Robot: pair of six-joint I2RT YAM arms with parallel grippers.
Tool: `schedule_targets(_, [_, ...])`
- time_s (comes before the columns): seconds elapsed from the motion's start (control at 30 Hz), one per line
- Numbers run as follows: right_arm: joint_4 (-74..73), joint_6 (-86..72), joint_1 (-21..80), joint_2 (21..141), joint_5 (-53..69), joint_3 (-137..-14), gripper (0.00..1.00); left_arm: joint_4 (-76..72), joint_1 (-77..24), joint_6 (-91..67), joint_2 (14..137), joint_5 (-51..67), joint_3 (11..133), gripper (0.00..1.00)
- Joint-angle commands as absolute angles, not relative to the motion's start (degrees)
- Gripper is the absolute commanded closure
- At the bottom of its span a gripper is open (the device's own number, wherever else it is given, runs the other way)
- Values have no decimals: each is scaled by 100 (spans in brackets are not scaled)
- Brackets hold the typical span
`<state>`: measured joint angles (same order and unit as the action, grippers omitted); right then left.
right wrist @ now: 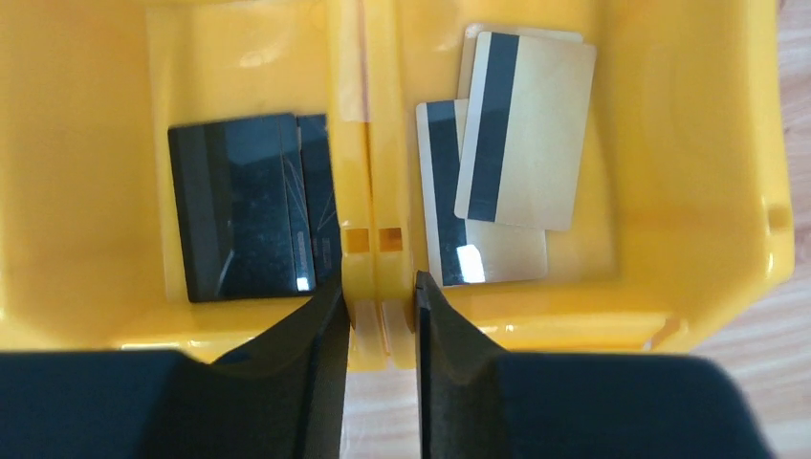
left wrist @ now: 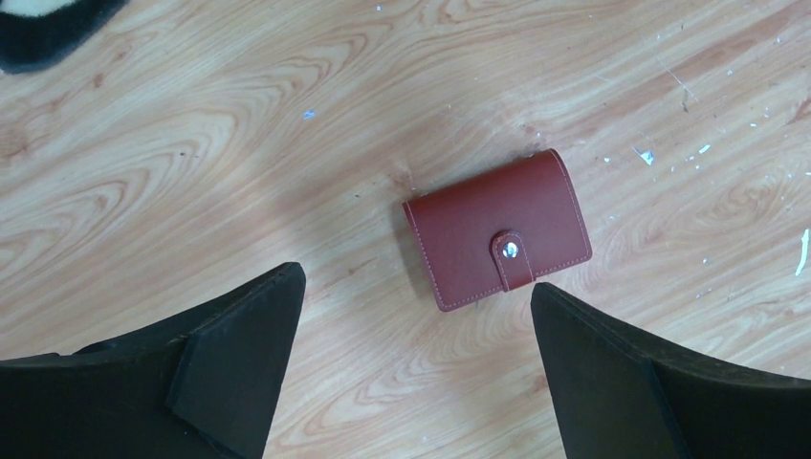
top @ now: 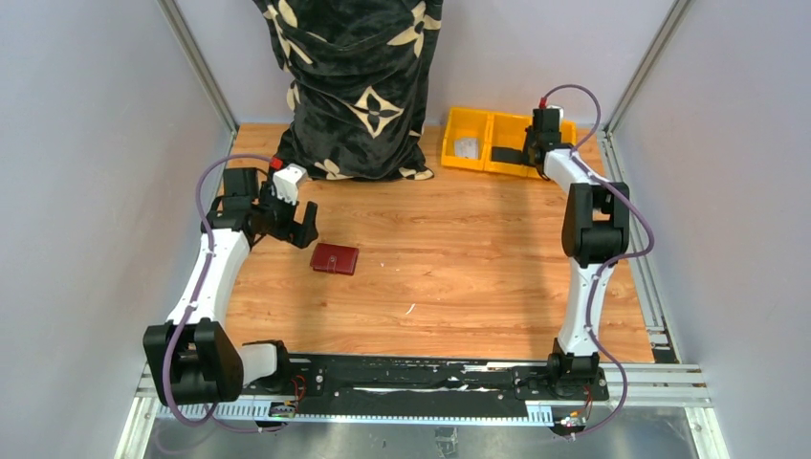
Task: Take the credit cards out of the card holder
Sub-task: Move the storage box to the center of the board.
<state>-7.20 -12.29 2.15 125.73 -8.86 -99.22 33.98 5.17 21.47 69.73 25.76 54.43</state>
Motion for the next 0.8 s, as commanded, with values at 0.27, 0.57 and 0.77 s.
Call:
schedule_targets(0.27, [-1012,-1590,371,10788,-873,-7792,100,3903,545,2446,6447,2635,5462,0])
schedule_targets(0.57, [-1492,-2194,954,9412,-1386,-6178,100,4023,547,2601,6198,2393,5407,0])
schedule_targets(0.77, [-1895,-2417,1582,8593,-1920,-5519,100,4219,545,2728,6102,2213,5446,0])
